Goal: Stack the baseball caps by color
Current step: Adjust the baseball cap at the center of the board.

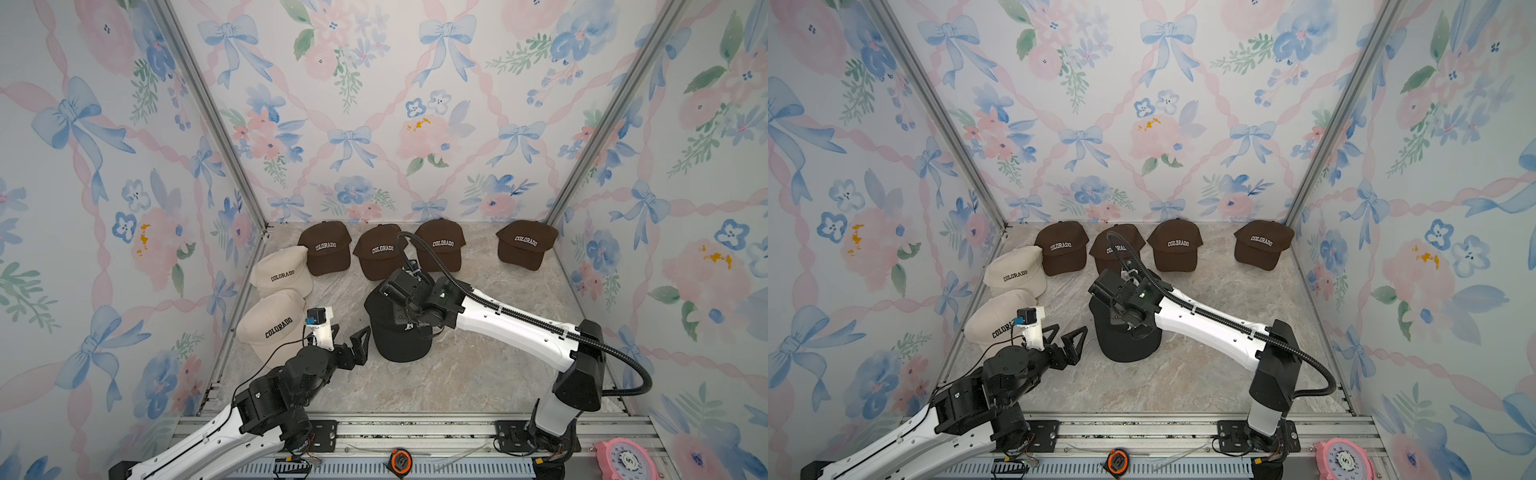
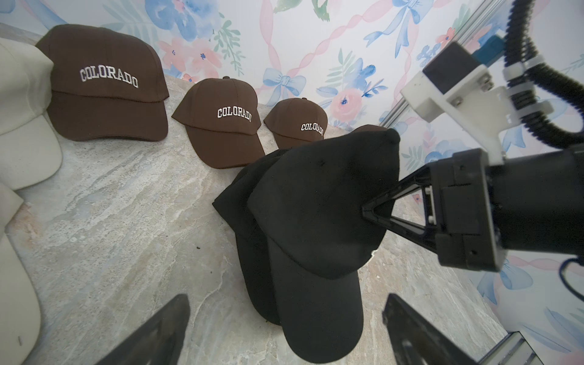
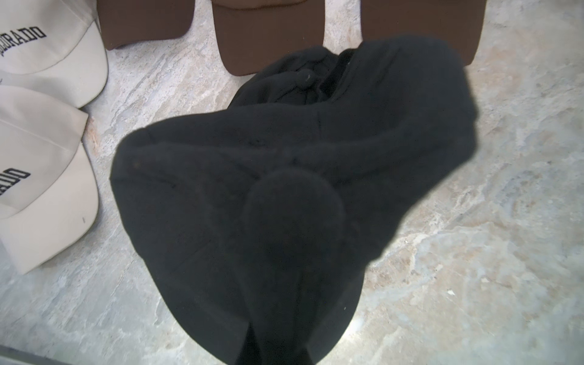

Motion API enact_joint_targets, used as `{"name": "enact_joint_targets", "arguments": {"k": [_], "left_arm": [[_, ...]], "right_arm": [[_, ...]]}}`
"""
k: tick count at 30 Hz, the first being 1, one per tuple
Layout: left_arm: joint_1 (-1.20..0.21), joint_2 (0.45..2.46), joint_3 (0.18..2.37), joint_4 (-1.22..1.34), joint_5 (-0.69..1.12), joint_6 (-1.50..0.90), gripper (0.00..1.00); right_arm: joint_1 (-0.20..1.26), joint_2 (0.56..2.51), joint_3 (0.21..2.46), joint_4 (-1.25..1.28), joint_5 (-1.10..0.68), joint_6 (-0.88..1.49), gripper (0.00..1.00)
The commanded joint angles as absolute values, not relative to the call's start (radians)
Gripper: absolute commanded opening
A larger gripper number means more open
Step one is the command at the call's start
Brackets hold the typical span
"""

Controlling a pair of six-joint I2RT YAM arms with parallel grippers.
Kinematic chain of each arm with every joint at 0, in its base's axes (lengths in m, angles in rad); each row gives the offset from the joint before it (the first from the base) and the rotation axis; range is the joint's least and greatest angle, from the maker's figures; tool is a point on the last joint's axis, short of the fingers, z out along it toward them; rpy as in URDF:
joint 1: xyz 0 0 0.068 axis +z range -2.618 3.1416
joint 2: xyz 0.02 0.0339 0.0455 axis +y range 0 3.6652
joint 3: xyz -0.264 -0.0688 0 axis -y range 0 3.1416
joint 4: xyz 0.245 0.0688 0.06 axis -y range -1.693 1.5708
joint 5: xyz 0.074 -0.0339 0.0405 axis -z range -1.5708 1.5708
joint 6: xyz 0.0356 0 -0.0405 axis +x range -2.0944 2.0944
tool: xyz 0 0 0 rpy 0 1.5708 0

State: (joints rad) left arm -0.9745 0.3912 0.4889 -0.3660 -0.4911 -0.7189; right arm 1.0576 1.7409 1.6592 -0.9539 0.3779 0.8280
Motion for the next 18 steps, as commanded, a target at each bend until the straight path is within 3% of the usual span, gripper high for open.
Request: {"name": "enact_joint_targets", "arguments": {"k": [1,11,18], "left_arm": [[-0.968,0.375,0.502,-0.371,-0.51,-0.719,0.98],[-0.968,0.333,0.488,-0.373,-0.512,-0.721,0.98],[-0.969,0.323,0.482,-0.374,-0.512,-0.726,0.98]], "right_arm": [[1.03,1.729,1.674,-1.043,0.3,0.815,0.0],[0.977,1.896,1.796,-1.095,0.246,0.785,0.02],[0.937,2.028,1.908,-1.134,0.294,0.77,0.15]]}}
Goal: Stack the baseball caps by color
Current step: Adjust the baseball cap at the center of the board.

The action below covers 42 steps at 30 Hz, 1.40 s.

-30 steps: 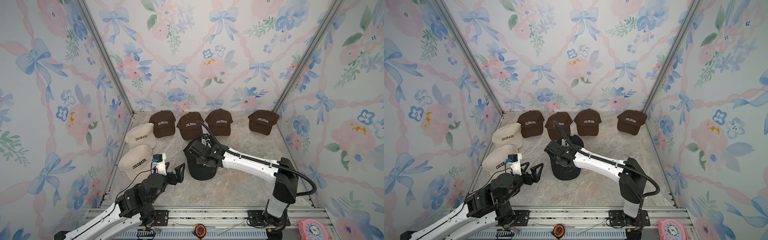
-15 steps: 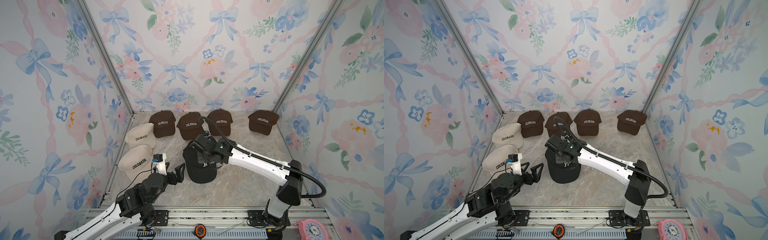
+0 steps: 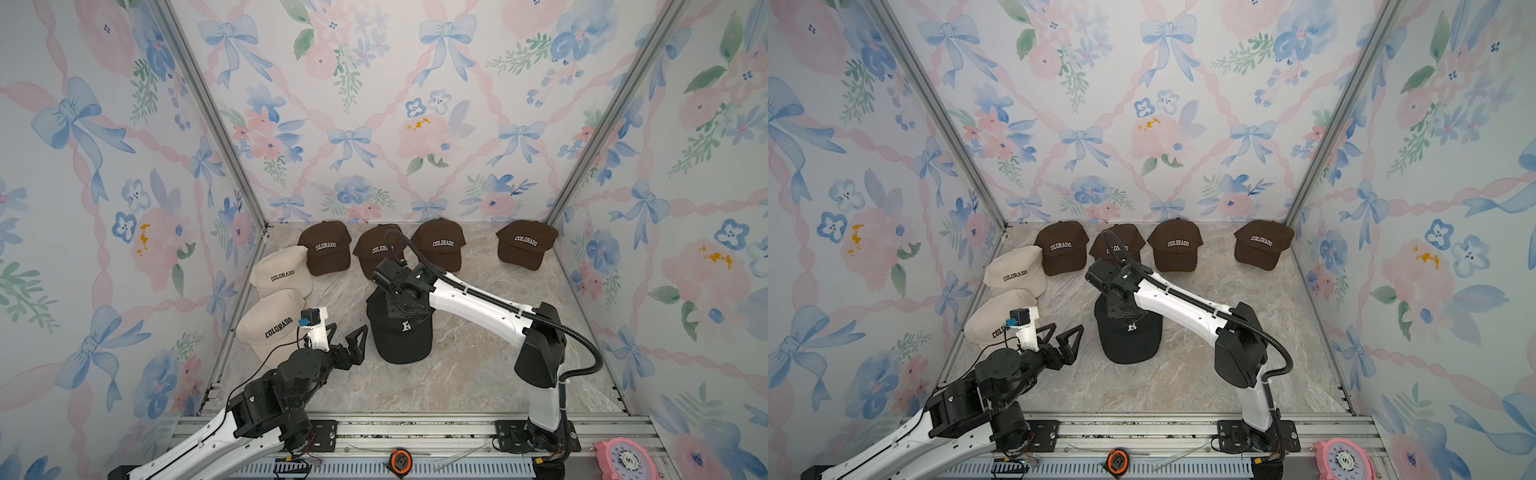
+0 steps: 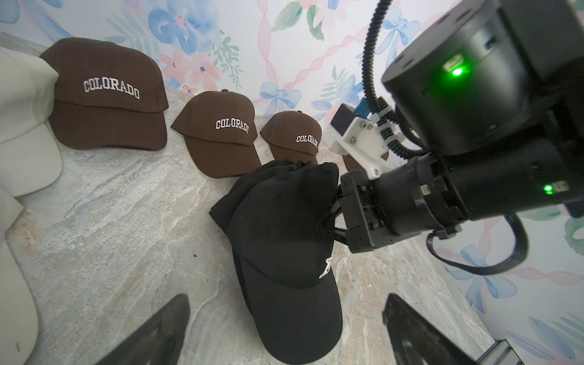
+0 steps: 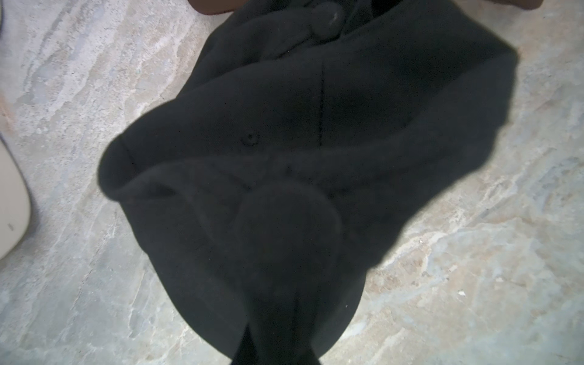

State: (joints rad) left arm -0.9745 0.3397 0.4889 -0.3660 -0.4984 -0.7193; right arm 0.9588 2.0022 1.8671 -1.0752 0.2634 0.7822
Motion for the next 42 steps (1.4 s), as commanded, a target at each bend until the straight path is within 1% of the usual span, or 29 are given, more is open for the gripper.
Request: {"name": "enact_joint_targets", "arguments": {"k": [1,3,6,9,11,13,15,16,18,19,20,22,23,30,35,38,42], "left_arm": [[-0.969,0.322,0.48,-0.375,-0.511,-0.727,0.98],[-0.968,0.322,0.48,-0.377,-0.511,-0.731,0.98],[-0.969,0.325,0.477,-0.38,-0.511,-0.734,0.98],[-0.969,0.338,0.48,-0.381,-0.513,-0.733,0.98],[-0.969,0.348,0.485,-0.384,-0.512,-0.735,0.98],[-0.969,0.358,0.487,-0.386,-0.51,-0.736,0.98],[-0.969,0.363,0.49,-0.388,-0.509,-0.738,0.98],[-0.968,0.364,0.489,-0.39,-0.508,-0.74,0.98],[-0.969,0.365,0.486,-0.39,-0.513,-0.741,0.98],[-0.967,0.368,0.487,-0.39,-0.517,-0.741,0.98],[-0.967,0.37,0.488,-0.39,-0.519,-0.741,0.98],[-0.967,0.38,0.494,-0.39,-0.523,-0.738,0.98],[-0.968,0.387,0.499,-0.391,-0.524,-0.738,0.98],[-0.968,0.436,0.533,-0.39,-0.531,-0.733,0.98],[-0.967,0.469,0.552,-0.389,-0.539,-0.733,0.98],[-0.967,0.484,0.559,-0.387,-0.547,-0.737,0.98],[-0.968,0.489,0.564,-0.385,-0.553,-0.735,0.98]], "right_arm": [[0.933,2.036,1.908,-1.129,0.297,0.771,0.16],[0.927,2.049,1.905,-1.124,0.304,0.776,0.2],[0.92,2.047,1.878,-1.105,0.315,0.77,0.28],[0.902,2.032,1.839,-1.088,0.3,0.763,0.28],[0.899,2.009,1.82,-1.09,0.313,0.756,0.25],[0.9,1.969,1.805,-1.09,0.327,0.745,0.25],[0.905,1.92,1.781,-1.089,0.327,0.728,0.28],[0.907,1.901,1.769,-1.088,0.322,0.718,0.32],[0.908,1.868,1.742,-1.089,0.311,0.7,0.33],[0.908,1.857,1.732,-1.092,0.306,0.693,0.32],[0.91,1.848,1.721,-1.092,0.306,0.684,0.26],[0.909,1.828,1.706,-1.112,0.321,0.673,0.03],[0.908,1.817,1.704,-1.123,0.33,0.669,0.0],[0.878,1.691,1.663,-1.208,0.334,0.598,0.0],[0.838,1.571,1.591,-1.21,0.235,0.598,0.0],[0.843,1.552,1.573,-1.212,0.184,0.604,0.0],[0.872,1.578,1.587,-1.223,0.155,0.609,0.0]]}}
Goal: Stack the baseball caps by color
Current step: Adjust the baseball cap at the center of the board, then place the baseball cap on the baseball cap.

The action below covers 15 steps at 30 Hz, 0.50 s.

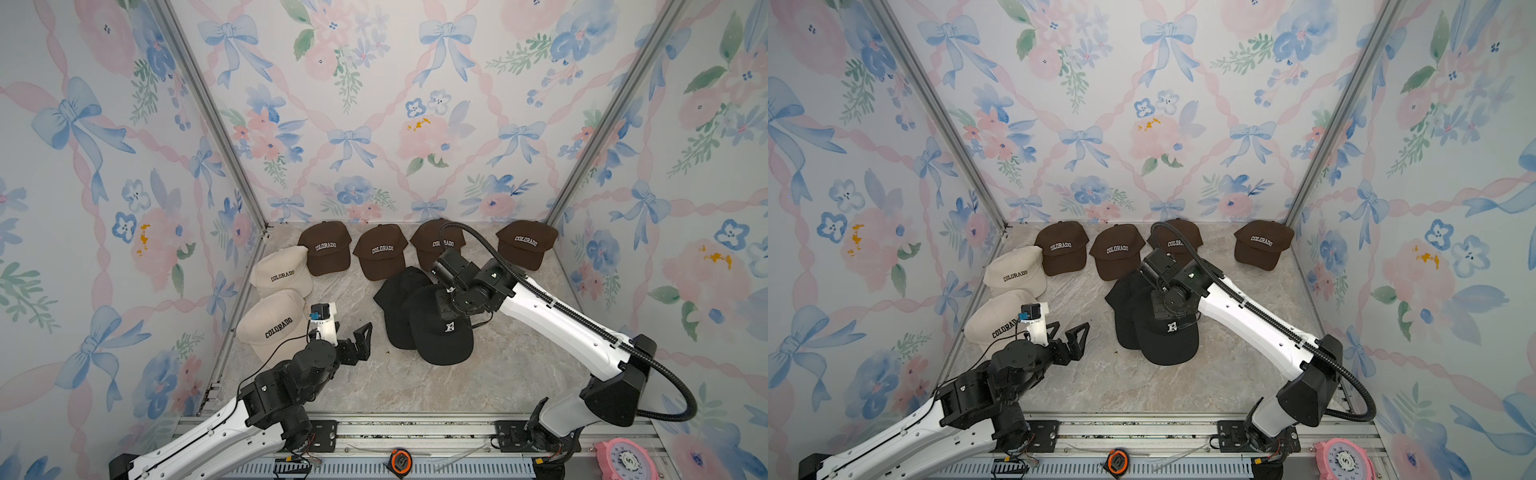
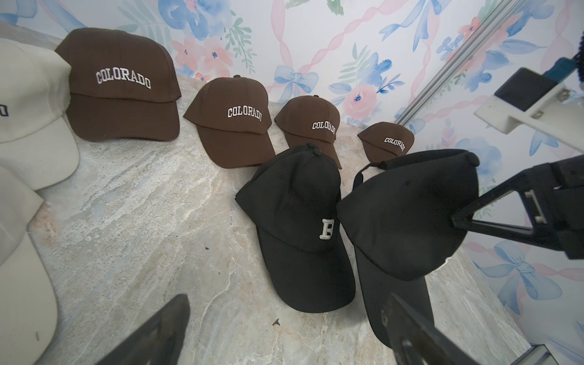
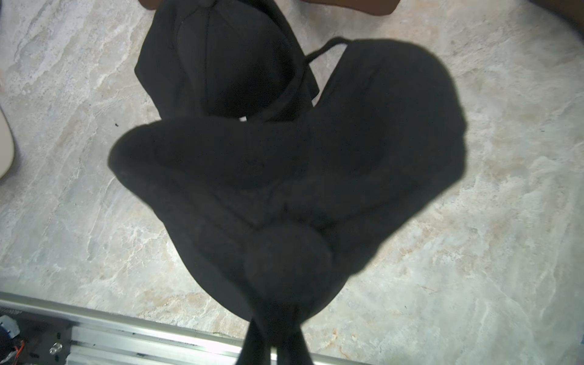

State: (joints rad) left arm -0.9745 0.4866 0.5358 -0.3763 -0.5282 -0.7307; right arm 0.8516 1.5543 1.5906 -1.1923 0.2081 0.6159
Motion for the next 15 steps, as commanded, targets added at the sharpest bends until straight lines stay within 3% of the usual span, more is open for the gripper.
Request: {"name": "enact_joint_targets", "arguments": {"k": [1,15], "left_arm": [[-0.968,0.488,0.562,-0.384,-0.555,-0.734,0.98],[-0.965,0.409,0.534,-0.385,-0.578,-0.717,0.98]], "right_arm": [[0.877,1.589,1.591,-1.222,0.146,0.61,0.0],[0.865,1.888,1.879,-1.257,0.049,0.563,0.0]]}}
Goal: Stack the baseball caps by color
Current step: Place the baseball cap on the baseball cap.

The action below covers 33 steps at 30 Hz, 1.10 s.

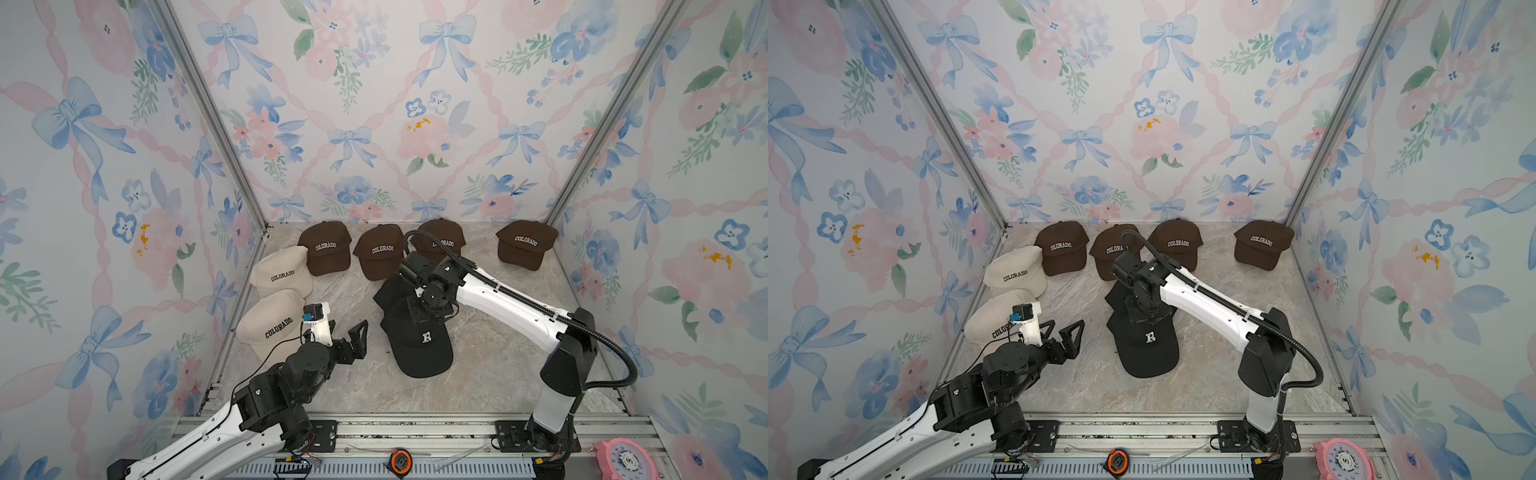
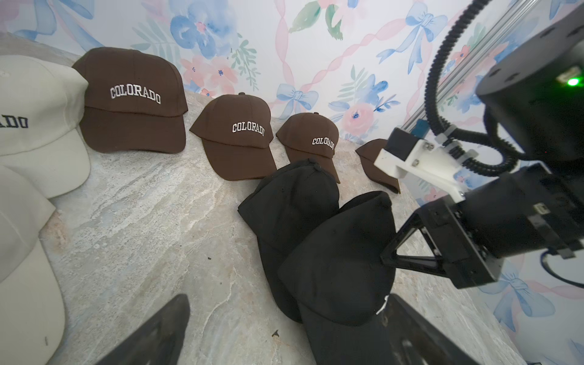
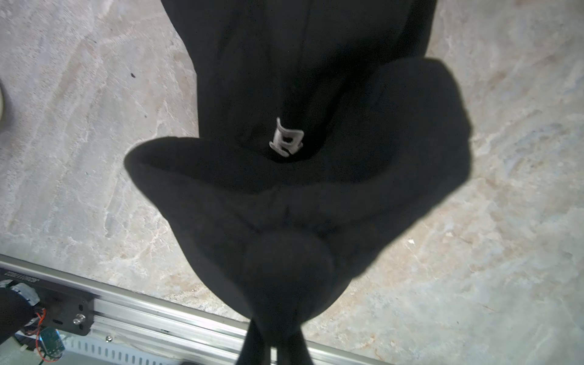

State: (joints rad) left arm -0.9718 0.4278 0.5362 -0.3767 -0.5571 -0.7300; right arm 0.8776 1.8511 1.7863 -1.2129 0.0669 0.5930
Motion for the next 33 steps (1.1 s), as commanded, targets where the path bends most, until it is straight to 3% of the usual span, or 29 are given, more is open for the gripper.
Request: {"name": "enact_joint_targets", "arguments": {"k": [1,6,15,20,24,33], "left_arm": [[-0.964,0.406,0.532,-0.385,-0.578,-0.716,0.98],[-0.959,0.4,0.529,-0.387,-0.583,-0.709,0.98],[-0.954,0.409,0.523,-0.398,-0.574,-0.715,0.98],[-0.952,0.422,0.533,-0.4,-0.575,-0.716,0.98],[-0.95,0.441,0.538,-0.399,-0.574,-0.722,0.98],[-0.948,0.487,0.556,-0.4,-0.576,-0.733,0.98]], "right_arm": [[0.861,1.915,1.912,-1.275,0.053,0.555,0.0],[0.829,2.022,2.05,-1.343,0.078,0.529,0.0],[0.744,2.135,2.017,-1.266,0.037,0.481,0.01],[0.745,2.149,1.993,-1.233,0.039,0.459,0.25],[0.745,2.118,1.959,-1.201,0.034,0.444,0.3],[0.741,2.077,1.959,-1.18,0.083,0.401,0.31]]}}
